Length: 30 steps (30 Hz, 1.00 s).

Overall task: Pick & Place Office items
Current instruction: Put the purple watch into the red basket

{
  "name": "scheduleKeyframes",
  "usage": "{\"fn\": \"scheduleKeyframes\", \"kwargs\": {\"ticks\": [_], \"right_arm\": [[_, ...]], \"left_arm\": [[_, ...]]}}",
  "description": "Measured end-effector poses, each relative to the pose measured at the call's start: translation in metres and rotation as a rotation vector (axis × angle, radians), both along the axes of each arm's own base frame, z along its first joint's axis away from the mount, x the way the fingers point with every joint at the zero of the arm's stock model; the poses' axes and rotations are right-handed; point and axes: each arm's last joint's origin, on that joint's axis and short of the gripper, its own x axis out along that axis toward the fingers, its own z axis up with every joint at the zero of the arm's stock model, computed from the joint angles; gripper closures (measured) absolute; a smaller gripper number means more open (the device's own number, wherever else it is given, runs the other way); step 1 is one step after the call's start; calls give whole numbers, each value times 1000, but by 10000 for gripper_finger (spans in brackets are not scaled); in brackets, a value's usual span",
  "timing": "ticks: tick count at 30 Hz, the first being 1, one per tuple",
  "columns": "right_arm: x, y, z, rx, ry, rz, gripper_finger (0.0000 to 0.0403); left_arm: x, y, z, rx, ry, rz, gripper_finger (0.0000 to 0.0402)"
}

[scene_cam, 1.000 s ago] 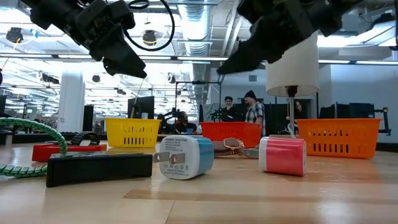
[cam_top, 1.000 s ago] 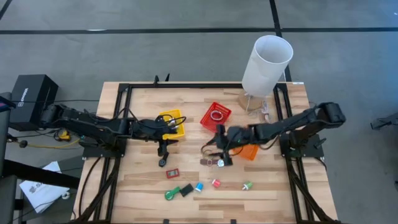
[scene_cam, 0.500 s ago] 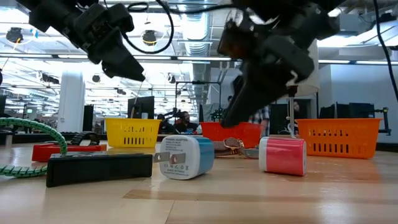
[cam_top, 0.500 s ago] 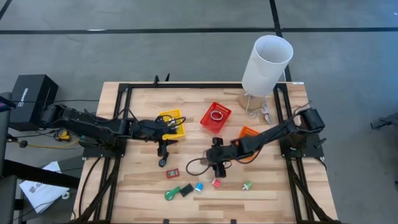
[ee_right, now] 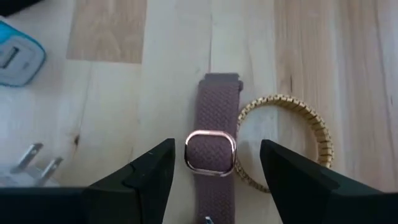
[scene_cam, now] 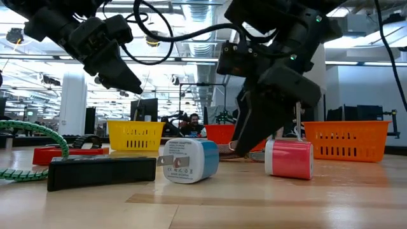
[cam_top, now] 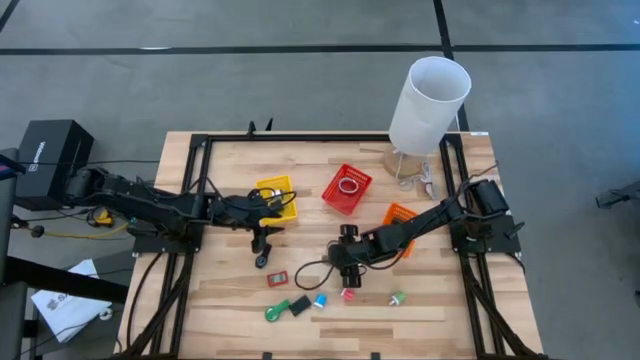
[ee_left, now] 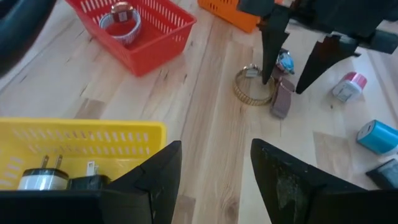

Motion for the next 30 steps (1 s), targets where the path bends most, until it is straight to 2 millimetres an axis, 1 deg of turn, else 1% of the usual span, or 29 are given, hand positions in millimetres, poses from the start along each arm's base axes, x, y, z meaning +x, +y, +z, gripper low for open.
{"fn": "scheduleKeyframes", "kwargs": {"ticks": [5,17,24,26,28,30], "right_arm": [[-1,-1,-1,-2,6,0,192],[-2,-1,-1,-4,19,2,293],[-3,-1,2,-23,24,42,329],[-3,-1,9,-33,38,56,340],[1,0,18,-35,36,67,353],[2,-2,24,-62,91,89,371]], "left_arm": [[2,0,3,-2,-37,1,215],[3,0,5,-4,-65,2,215],[4,0,6,-4,-71,2,215],[4,0,6,-5,-73,2,215],[4,0,6,-5,-74,2,215],[4,0,7,-5,-81,2,215]]}}
